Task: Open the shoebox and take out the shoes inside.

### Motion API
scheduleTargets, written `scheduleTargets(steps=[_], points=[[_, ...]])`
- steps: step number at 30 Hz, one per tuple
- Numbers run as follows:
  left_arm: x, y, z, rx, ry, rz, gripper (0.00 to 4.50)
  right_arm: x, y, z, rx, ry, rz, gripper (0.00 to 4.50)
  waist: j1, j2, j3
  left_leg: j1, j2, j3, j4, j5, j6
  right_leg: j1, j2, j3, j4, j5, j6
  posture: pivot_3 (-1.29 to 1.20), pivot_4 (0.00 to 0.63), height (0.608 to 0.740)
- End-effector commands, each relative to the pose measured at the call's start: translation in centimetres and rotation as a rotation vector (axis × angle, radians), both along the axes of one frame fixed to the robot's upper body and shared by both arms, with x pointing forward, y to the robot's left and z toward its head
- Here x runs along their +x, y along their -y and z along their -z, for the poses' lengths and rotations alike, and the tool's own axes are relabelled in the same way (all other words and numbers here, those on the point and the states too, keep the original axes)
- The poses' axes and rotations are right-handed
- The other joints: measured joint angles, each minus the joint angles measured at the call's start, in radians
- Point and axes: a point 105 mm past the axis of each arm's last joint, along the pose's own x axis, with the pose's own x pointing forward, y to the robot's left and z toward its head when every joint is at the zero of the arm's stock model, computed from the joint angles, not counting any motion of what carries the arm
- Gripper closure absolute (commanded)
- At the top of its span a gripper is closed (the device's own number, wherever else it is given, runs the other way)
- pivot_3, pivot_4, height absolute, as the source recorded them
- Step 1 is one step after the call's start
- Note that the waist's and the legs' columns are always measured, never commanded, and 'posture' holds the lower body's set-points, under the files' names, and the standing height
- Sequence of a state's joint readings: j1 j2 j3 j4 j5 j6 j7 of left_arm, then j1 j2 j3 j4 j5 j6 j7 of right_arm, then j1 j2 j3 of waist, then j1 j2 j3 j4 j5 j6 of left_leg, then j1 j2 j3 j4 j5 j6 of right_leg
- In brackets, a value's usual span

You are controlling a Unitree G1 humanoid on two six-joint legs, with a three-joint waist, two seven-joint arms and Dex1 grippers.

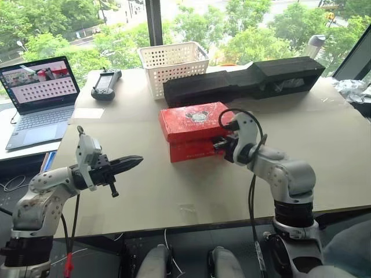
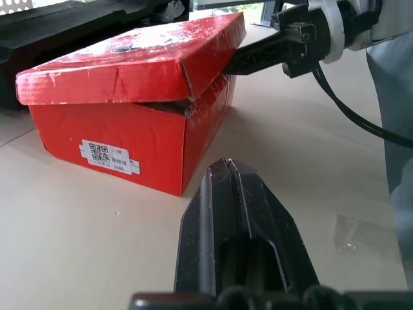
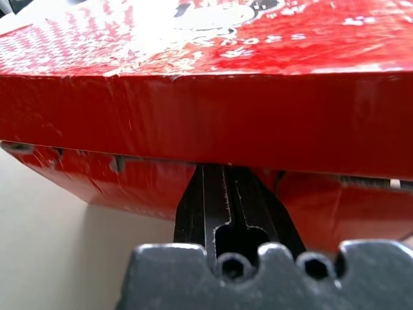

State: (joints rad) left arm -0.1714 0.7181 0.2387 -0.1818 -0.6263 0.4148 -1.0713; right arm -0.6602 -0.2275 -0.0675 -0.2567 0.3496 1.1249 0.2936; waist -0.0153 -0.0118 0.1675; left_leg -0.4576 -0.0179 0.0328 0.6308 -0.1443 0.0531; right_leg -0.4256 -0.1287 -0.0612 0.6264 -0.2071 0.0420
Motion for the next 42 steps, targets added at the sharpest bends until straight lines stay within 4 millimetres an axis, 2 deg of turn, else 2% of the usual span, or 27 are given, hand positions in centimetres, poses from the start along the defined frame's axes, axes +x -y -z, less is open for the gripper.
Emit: scheduleTargets(steps=[1, 6, 8, 10, 12, 15, 17, 19, 22, 28, 31, 34, 37, 40, 41, 42], points=[[-0.3, 0.0, -0.9, 0.003, 0.049, 0.0, 4.5, -0.2, -1.1, -3.4, 0.028, 0.098, -0.064, 4.43, 0.001, 0.0, 0.0, 0.0, 0.0, 0.0, 0.0, 0.0, 0.0, 0.0, 0.0, 0.0, 0.0, 0.0, 0.0, 0.0, 0.15, 0.732], [-0.3, 0.1, -0.7, 0.0, 0.049, -0.007, 4.5, 1.0, -2.6, -6.3, 0.011, 0.166, -0.119, 4.43, 0.001, 0.001, 0.0, 0.0, 0.0, 0.0, 0.0, -0.001, -0.001, 0.0, 0.0, 0.0, 0.0, 0.0, 0.0, 0.0, 0.15, 0.732], [-0.3, 0.2, -0.7, -0.002, 0.048, -0.006, 4.5, 2.8, -3.5, -8.3, 0.006, 0.214, -0.114, 4.43, 0.0, 0.001, 0.0, 0.0, 0.0, 0.0, 0.0, -0.001, -0.002, 0.0, 0.0, 0.0, 0.0, 0.0, 0.0, 0.0, 0.15, 0.732], [-0.2, 0.4, -0.6, -0.005, 0.047, -0.001, 4.5, 5.5, -3.9, -11.2, -0.01, 0.297, -0.058, 4.43, -0.007, 0.002, 0.002, 0.001, 0.0, 0.001, 0.0, -0.001, -0.002, 0.0, 0.0, 0.001, 0.0, 0.0, 0.0, 0.0, 0.15, 0.732], [-0.2, 0.7, -0.7, -0.01, 0.046, 0.01, 4.5, 7.2, -3.3, -13.6, 0.001, 0.36, 0.008, 4.43, -0.011, 0.002, 0.002, 0.001, -0.001, 0.003, -0.002, 0.0, -0.002, -0.002, 0.0, 0.003, 0.0, 0.001, 0.001, 0.0, 0.15, 0.732], [-0.2, 1.1, -0.8, -0.015, 0.053, 0.019, 4.5, 7.9, -2.6, -15.3, 0.032, 0.395, 0.03, 4.43, -0.003, 0.002, 0.002, 0.001, -0.001, 0.004, -0.004, 0.003, 0.002, -0.003, 0.002, 0.005, 0.0, 0.0, 0.0, 0.0, 0.15, 0.732], [-0.2, 1.3, -1.1, -0.022, 0.063, 0.02, 4.5, 7.6, -2.0, -14.7, 0.006, 0.387, 0.004, 4.43, 0.002, 0.002, 0.002, 0.001, -0.001, 0.004, -0.005, 0.003, 0.002, -0.002, 0.003, 0.005, 0.0, 0.0, -0.001, 0.0, 0.15, 0.732], [-0.3, 1.3, -1.3, -0.024, 0.068, 0.017, 4.5, 7.1, -1.8, -13.2, -0.051, 0.363, -0.033, 4.43, 0.003, 0.002, 0.002, 0.0, -0.001, 0.004, -0.005, 0.002, 0.002, -0.002, 0.003, 0.004, 0.0, 0.0, -0.001, 0.0, 0.15, 0.732], [-0.4, 1.5, -1.4, -0.025, 0.07, 0.017, 4.5, 5.6, -1.2, -11.7, -0.107, 0.328, -0.115, 4.43, 0.001, 0.001, 0.002, 0.0, -0.001, 0.004, -0.005, 0.002, 0.003, -0.001, 0.002, 0.005, -0.001, 0.001, 0.0, 0.0, 0.15, 0.732], [-0.6, 1.8, -1.2, -0.025, 0.062, 0.033, 4.5, 3.1, -1.0, -10.3, -0.256, 0.293, -0.323, 4.43, -0.007, 0.004, 0.004, 0.002, 0.001, 0.005, -0.003, 0.002, 0.003, -0.003, 0.004, 0.009, 0.002, 0.001, 0.0, 0.0, 0.15, 0.732], [-0.5, 2.0, -1.3, -0.034, 0.061, 0.048, 4.5, 2.7, -0.7, -8.7, -0.405, 0.277, -0.435, 3.76, -0.007, 0.004, 0.004, 0.003, 0.002, 0.006, -0.003, 0.001, 0.002, -0.002, 0.004, 0.01, 0.002, 0.0, 0.0, 0.0, 0.15, 0.732], [-0.6, 2.1, -1.3, -0.046, 0.063, 0.06, 4.5, 2.9, -0.8, -7.9, -0.516, 0.286, -0.519, 2.71, -0.006, 0.004, 0.004, 0.003, 0.001, 0.007, -0.002, 0.0, 0.0, -0.002, 0.004, 0.011, 0.001, 0.0, 0.0, 0.0, 0.15, 0.732], [-0.5, 2.1, -1.7, -0.07, 0.081, 0.064, 4.5, 3.8, -0.7, -6.8, -0.659, 0.315, -0.576, 1.59, -0.003, 0.003, 0.004, 0.003, 0.001, 0.008, -0.002, 0.001, 0.002, -0.003, 0.004, 0.012, 0.001, 0.001, 0.0, 0.0, 0.15, 0.732], [-0.5, 2.0, -2.5, -0.095, 0.127, 0.052, 4.5, 5.2, 0.1, -5.5, -0.9, 0.375, -0.614, 0.69, -0.002, 0.003, 0.004, 0.003, 0.001, 0.008, -0.002, 0.001, 0.002, -0.004, 0.004, 0.012, 0.001, 0.001, 0.001, 0.0, 0.15, 0.732], [-0.6, 2.0, -2.6, -0.098, 0.134, 0.05, 4.5, 5.5, 0.4, -5.1, -0.963, 0.382, -0.641, 0.59, -0.003, 0.003, 0.004, 0.003, 0.001, 0.009, -0.002, 0.001, 0.002, -0.004, 0.004, 0.012, 0.001, 0.001, 0.001, 0.0, 0.15, 0.732], [-0.6, 2.0, -2.6, -0.104, 0.138, 0.049, 4.5, 5.5, 0.6, -4.8, -0.998, 0.38, -0.674, 0.16, -0.002, 0.003, 0.004, 0.002, 0.001, 0.009, -0.002, 0.001, 0.002, -0.004, 0.004, 0.013, 0.001, 0.001, 0.001, 0.0, 0.15, 0.732]])
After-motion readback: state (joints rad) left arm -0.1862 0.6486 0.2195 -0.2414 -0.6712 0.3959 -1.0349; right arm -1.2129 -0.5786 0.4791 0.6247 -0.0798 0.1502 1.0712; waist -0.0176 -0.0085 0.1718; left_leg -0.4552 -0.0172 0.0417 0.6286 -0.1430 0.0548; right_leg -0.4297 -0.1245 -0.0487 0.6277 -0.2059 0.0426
